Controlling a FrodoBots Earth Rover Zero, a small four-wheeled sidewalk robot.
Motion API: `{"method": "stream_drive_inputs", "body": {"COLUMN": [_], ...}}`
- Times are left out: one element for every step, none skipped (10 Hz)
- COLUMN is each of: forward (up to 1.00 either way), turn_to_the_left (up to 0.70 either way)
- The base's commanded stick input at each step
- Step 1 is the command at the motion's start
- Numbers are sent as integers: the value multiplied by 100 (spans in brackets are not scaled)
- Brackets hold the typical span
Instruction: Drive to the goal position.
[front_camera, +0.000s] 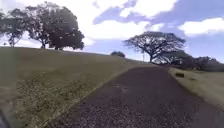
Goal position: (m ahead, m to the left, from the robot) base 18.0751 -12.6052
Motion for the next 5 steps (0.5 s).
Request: {"method": "stream_drive_inputs", "body": {"forward": [50, 50, 50, 50, 50], "turn_to_the_left": [-50, -50, -50, -50, -50]}}
